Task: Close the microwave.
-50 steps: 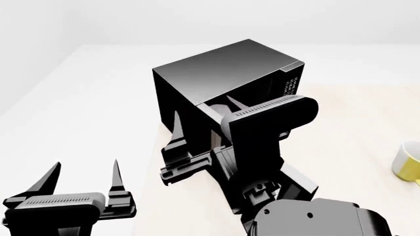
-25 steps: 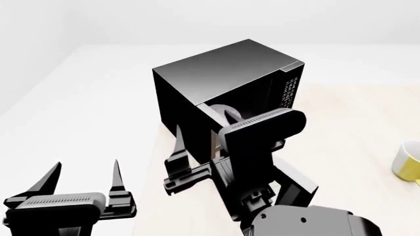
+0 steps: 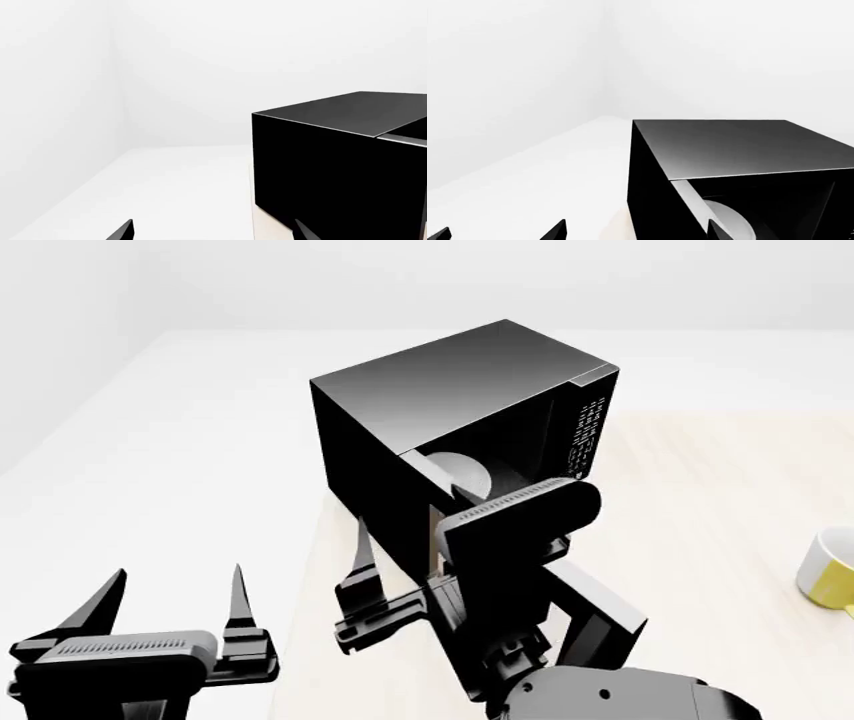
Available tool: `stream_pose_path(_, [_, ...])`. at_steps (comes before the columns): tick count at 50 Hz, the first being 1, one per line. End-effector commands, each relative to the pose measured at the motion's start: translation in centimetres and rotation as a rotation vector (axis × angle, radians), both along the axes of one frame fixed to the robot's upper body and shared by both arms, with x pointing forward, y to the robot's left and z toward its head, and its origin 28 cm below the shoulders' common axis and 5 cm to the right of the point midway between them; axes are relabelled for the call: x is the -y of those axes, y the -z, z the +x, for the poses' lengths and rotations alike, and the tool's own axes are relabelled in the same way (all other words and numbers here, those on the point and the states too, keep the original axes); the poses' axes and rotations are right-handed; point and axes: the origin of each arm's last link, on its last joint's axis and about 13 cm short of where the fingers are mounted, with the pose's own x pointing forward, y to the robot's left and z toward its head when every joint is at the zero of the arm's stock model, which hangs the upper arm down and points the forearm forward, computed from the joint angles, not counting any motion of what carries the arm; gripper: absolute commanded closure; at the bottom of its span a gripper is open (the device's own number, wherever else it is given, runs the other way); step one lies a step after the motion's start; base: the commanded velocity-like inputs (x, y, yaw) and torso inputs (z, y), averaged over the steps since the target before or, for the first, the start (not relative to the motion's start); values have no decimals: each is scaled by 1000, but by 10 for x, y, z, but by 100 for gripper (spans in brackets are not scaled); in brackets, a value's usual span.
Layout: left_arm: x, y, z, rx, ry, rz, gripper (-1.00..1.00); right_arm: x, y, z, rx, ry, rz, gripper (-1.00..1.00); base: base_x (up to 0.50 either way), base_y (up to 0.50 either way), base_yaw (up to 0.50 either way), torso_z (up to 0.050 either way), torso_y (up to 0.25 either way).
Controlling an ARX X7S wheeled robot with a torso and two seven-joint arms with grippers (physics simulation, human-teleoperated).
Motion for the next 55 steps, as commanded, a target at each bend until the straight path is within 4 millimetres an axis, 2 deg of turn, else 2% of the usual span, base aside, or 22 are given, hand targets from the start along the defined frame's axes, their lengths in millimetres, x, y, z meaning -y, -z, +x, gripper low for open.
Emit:
stream_pose_path(1, [0,0,0,0,0,0,-100,0,8,0,-23,-4,-22,-100,0,0,0,0,0])
stream_pose_path(55, [1,0,0,3,3,0,-100,6,38,11,-108,61,-67,-100,0,0,0,0,0])
